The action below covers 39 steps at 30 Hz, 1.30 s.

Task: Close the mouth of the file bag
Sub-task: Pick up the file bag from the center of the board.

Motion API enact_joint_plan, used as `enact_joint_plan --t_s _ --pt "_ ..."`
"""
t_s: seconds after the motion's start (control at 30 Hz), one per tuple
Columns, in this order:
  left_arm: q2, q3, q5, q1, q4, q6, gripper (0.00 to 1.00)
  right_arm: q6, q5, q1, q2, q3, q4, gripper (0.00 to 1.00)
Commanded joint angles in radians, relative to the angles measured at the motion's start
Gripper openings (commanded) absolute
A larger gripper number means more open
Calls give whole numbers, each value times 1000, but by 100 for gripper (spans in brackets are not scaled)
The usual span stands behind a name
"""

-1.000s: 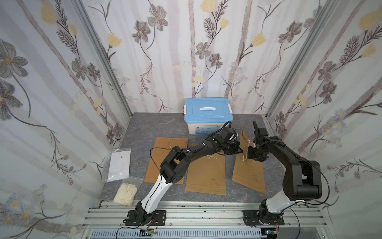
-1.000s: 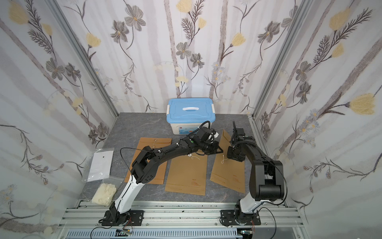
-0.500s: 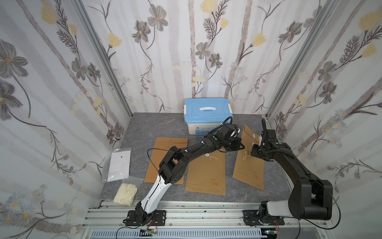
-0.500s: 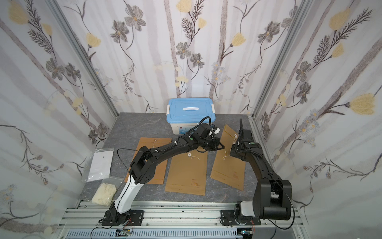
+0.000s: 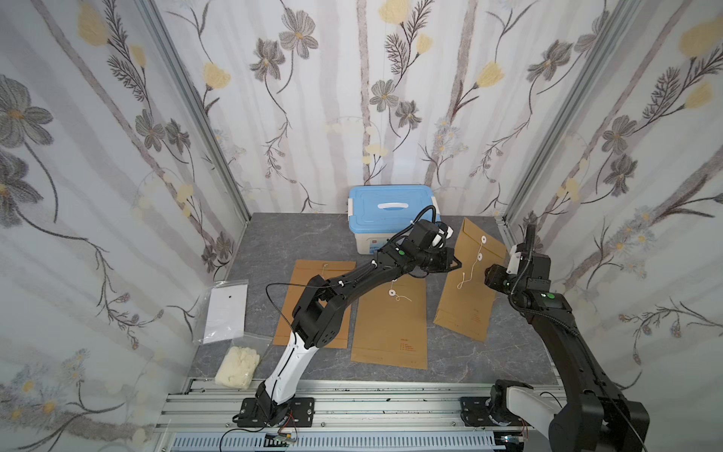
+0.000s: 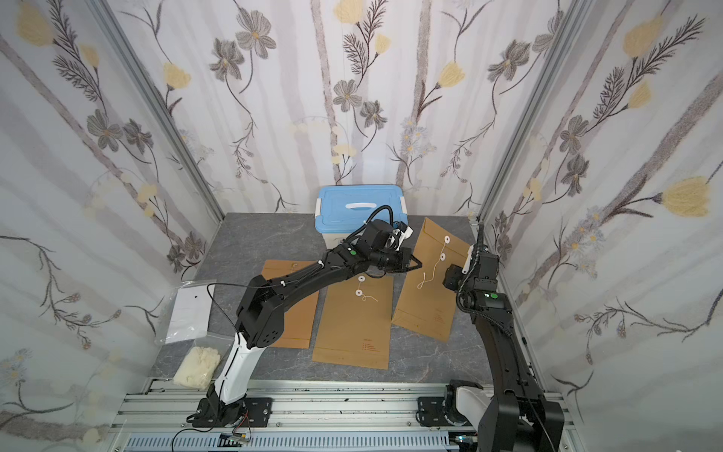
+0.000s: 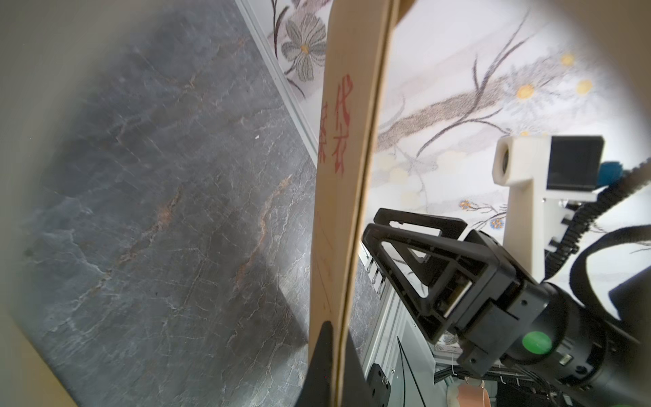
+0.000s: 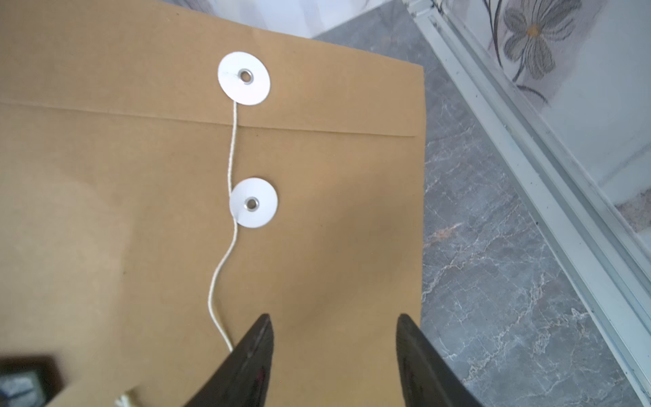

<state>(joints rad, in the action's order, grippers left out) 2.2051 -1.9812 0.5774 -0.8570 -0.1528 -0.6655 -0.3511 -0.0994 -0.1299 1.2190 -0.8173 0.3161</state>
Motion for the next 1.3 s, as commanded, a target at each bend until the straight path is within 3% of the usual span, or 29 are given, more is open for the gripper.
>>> enact_joint_plan --t_s 0.0,0.2,0.33,0.57,0.67,0.9,1.07,1.27 --pt "-35 11 44 16 67 37 0 -42 -12 -17 -41 5 -133 91" --pt "-77 16 110 51 118 49 0 -44 -155 -57 14 -107 -72 94" --pt "-118 18 143 79 114 69 0 -95 -302 -94 37 -109 -155 95" --pt "-225 96 210 135 158 67 0 -128 -310 -102 -40 -63 -306 100" --pt "-262 121 231 147 157 85 0 -120 -366 -103 -29 -78 -329 100" --pt "-385 279 269 195 269 64 0 -190 -667 -109 74 -169 -422 100" --pt "-463 391 347 245 411 -9 0 -200 -742 -109 80 -182 -458 100" --pt "-547 469 379 284 445 -16 0 -225 -832 -102 119 -210 -488 99"
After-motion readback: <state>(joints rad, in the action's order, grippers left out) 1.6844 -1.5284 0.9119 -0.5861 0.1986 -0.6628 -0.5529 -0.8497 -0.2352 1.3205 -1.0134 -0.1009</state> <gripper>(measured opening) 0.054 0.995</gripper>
